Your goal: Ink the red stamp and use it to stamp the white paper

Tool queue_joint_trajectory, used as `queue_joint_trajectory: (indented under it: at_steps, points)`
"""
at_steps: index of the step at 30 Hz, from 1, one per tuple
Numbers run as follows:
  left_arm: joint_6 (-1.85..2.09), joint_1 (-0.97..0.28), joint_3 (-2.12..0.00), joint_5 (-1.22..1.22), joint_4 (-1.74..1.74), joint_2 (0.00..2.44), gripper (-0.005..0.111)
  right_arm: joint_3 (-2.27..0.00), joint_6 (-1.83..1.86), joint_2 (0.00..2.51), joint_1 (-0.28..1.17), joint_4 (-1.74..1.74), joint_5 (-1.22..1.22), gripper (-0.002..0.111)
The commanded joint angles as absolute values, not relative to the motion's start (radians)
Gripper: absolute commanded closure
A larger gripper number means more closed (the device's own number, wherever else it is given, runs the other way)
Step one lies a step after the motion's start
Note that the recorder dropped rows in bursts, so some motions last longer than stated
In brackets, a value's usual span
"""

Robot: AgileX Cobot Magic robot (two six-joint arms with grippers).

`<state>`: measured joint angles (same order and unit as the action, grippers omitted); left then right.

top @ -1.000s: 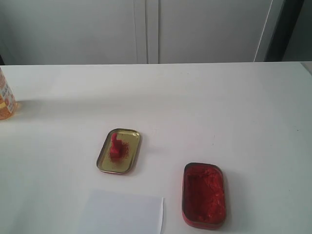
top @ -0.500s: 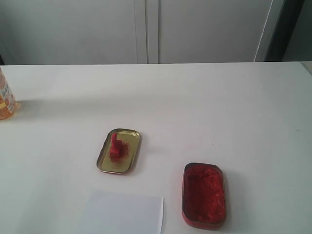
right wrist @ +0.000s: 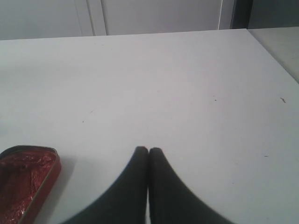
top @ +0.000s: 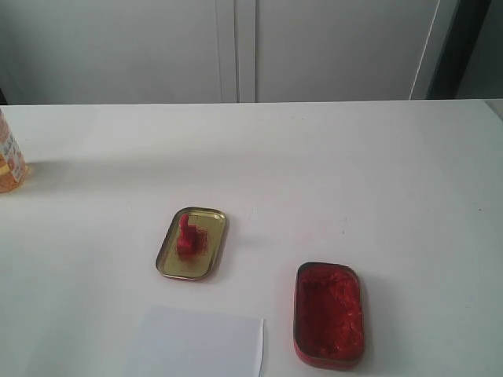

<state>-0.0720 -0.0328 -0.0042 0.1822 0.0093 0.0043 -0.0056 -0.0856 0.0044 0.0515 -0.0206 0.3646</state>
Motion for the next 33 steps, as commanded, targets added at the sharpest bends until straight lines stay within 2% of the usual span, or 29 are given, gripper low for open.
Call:
queue_joint_trajectory:
  at_steps: [1, 15, 24, 33]
  points:
    - [-0.081, -0.037, 0.0, 0.208, 0.009, 0.0, 0.107, 0.0, -0.086, 0.0, 0.049, -0.021, 0.35, 0.108]
    - [-0.049, -0.037, -0.178, -0.196, 0.009, 0.0, 0.107, 0.0, -0.086, 0.0, 0.049, -0.021, 0.35, 0.108]
    - [-0.049, -0.037, -0.299, -0.288, 0.009, 0.124, 0.107, 0.0, -0.086, 0.0, 0.049, -0.021, 0.35, 0.108]
    - [-0.037, -0.037, -0.515, -0.539, 0.009, 0.33, 0.107, 0.0, -0.086, 0.0, 0.049, -0.021, 0.35, 0.108]
